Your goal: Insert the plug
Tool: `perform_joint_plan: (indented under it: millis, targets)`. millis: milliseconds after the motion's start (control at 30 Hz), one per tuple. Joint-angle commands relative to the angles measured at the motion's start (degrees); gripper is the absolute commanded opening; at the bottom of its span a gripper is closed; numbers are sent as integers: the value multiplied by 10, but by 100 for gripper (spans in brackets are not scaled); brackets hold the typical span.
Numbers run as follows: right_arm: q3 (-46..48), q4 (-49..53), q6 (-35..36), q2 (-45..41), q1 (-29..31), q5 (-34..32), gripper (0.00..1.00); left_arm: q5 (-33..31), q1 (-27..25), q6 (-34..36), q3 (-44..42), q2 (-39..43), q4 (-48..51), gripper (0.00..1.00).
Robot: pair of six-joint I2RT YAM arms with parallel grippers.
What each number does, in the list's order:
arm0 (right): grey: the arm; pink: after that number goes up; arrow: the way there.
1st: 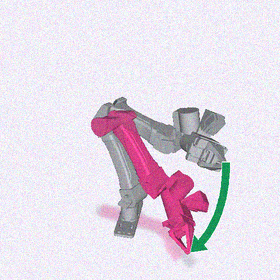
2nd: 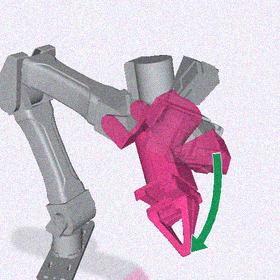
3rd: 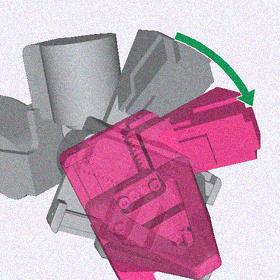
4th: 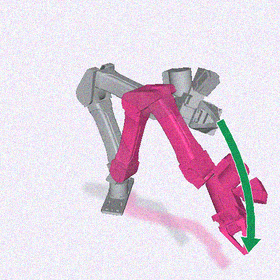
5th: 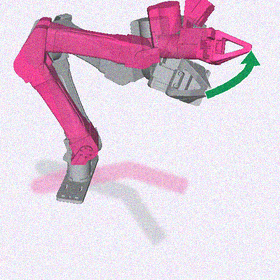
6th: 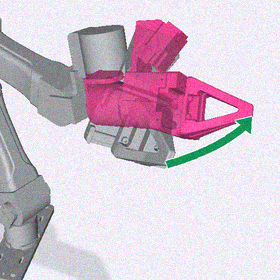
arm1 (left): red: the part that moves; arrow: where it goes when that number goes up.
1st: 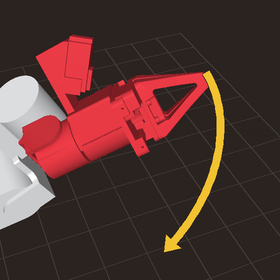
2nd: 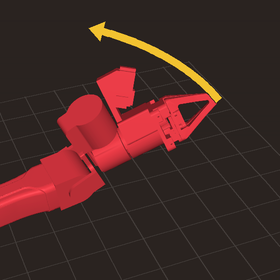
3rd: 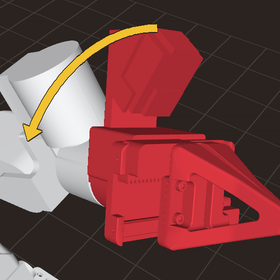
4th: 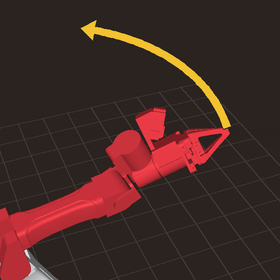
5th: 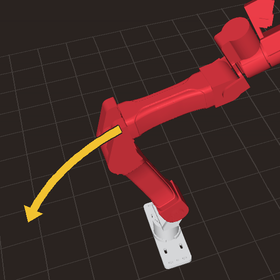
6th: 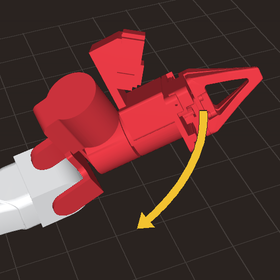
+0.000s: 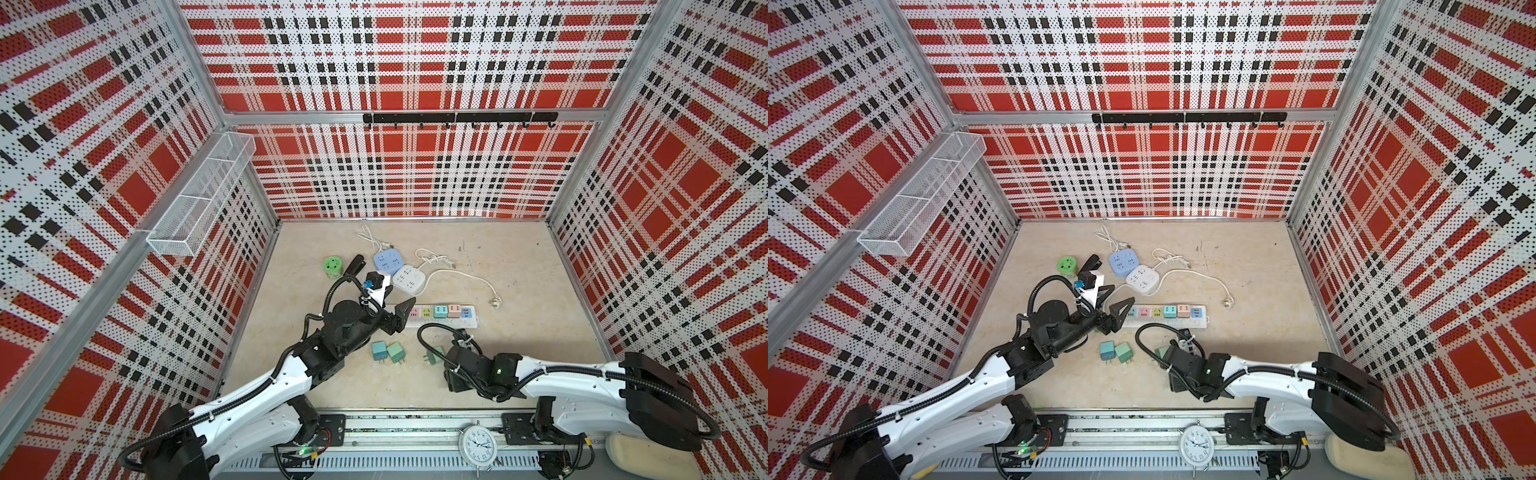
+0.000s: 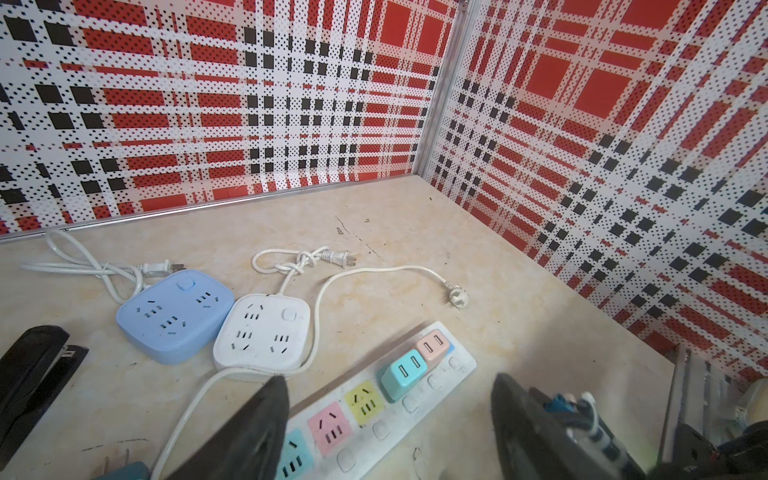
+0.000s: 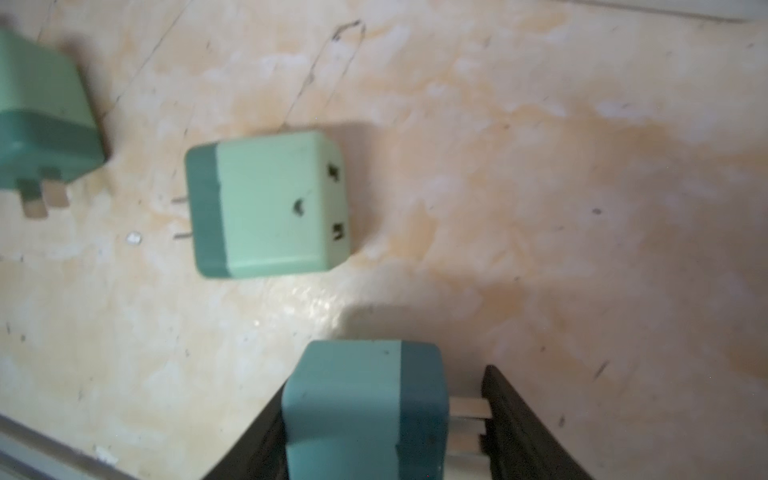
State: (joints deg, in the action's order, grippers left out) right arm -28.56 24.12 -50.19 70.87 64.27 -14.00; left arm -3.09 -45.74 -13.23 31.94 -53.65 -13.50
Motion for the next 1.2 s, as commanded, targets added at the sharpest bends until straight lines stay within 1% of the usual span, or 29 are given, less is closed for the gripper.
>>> perform_joint_plan:
  millis: [0,67,133,200,267,333,433,633,733,767,833,867,900,967,1067,1167]
  targets:
    - [15,2,29,-23,-13,-18,76,-7,-2,2,-4,7,-8,78]
    - [20,-2,30,-33,-14,-7,86,-7,-2,1,-3,8,-8,78]
    - [28,-13,27,-34,-14,15,89,-6,-2,1,-4,9,-7,78]
    - [42,-28,24,-32,-13,32,90,-7,-3,1,-4,12,-7,78]
    - [57,-55,16,-33,-10,68,87,-6,-3,1,-3,13,-7,78]
    - [60,-68,10,-36,4,77,85,-7,-3,1,-3,14,-7,78]
    - [38,-49,-6,-39,45,57,82,-7,-5,1,-4,15,-6,78]
    - [-11,-22,-38,-29,109,45,83,-10,-5,2,-2,15,-4,78]
    - [-30,-10,-41,-19,127,37,83,-10,-7,2,-3,17,-5,78]
    - [-34,-4,-41,-16,130,37,82,-11,-7,2,-3,18,-5,78]
    - [-46,33,-41,-8,131,2,81,-11,-8,2,-4,17,-5,78]
    - [-54,63,-43,-3,131,-25,82,-12,-8,2,-4,17,-5,78]
    - [-62,91,-44,3,130,-49,83,-12,-8,2,-3,16,-5,78]
    - [-69,125,-47,16,131,-84,88,-14,-8,3,-4,15,-4,78]
    - [-65,99,-38,42,128,-92,89,-18,-8,4,-4,13,-5,78]
    - [-66,49,-19,80,116,-76,85,-20,-8,5,-4,11,-4,78]
